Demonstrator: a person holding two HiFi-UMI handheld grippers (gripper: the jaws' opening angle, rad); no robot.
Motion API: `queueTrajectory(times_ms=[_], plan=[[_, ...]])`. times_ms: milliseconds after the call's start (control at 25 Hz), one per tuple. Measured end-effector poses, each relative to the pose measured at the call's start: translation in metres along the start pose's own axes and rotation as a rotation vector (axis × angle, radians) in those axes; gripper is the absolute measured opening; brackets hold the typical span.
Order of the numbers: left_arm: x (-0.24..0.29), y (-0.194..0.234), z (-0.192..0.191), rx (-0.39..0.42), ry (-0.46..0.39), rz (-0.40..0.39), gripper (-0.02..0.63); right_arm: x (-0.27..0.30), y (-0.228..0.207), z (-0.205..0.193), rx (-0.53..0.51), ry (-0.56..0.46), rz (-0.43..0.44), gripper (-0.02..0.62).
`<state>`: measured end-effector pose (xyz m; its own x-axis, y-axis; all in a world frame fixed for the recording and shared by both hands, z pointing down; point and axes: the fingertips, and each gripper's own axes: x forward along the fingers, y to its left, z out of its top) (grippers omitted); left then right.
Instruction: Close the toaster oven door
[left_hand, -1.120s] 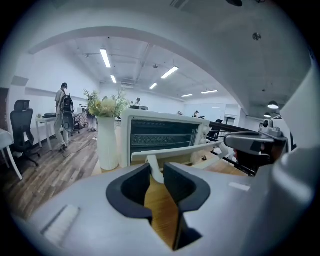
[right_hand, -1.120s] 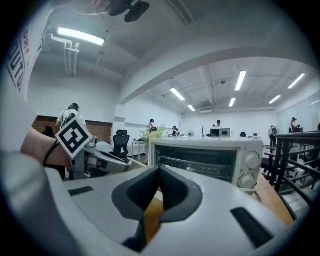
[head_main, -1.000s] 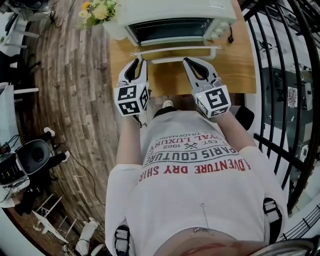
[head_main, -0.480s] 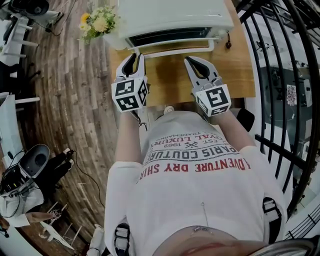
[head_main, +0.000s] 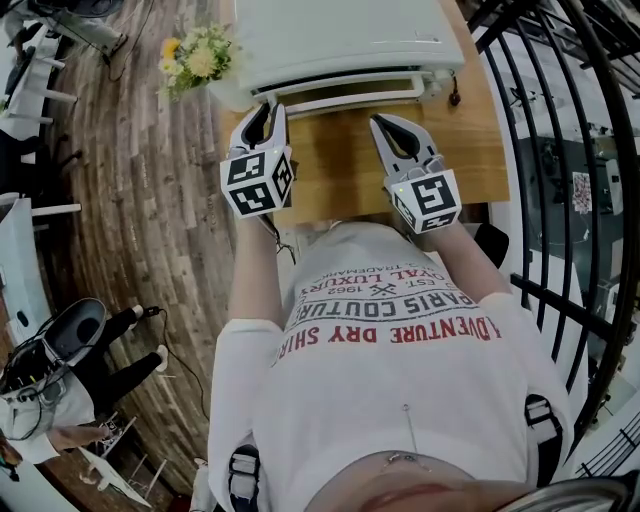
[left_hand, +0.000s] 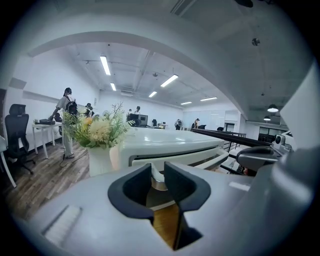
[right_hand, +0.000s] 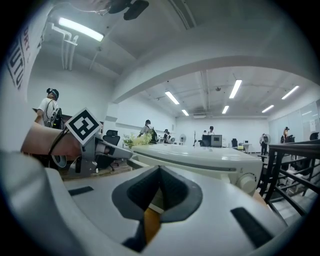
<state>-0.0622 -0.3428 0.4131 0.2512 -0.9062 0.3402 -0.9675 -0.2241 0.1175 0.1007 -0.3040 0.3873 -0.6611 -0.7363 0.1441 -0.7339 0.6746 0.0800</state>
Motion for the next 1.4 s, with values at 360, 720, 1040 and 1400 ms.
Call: queueTrajectory(times_ms=[360, 720, 1040, 1400], plan=[[0.012, 0.007, 0.008, -0.032, -0.003, -0.024, 0.091, 0.0, -0.006, -0.003, 0.0, 0.005, -0.024, -0.011], [0.011, 0.008, 0.011, -0.009, -0.001, -0.029, 0.091, -0.002, -0.007, 0.007, -0.003, -0.008, -0.035, -0.011], [-0.023, -0.004, 0.025, 0.066, -0.075, -0.029, 0.018, -0.009, 0.005, 0.013, -0.024, -0.014, -0.018, -0.011], [-0.068, -0.034, 0.027, 0.106, -0.178, -0.117, 0.012, -0.02, 0.014, 0.021, -0.047, -0.038, -0.002, -0.011]])
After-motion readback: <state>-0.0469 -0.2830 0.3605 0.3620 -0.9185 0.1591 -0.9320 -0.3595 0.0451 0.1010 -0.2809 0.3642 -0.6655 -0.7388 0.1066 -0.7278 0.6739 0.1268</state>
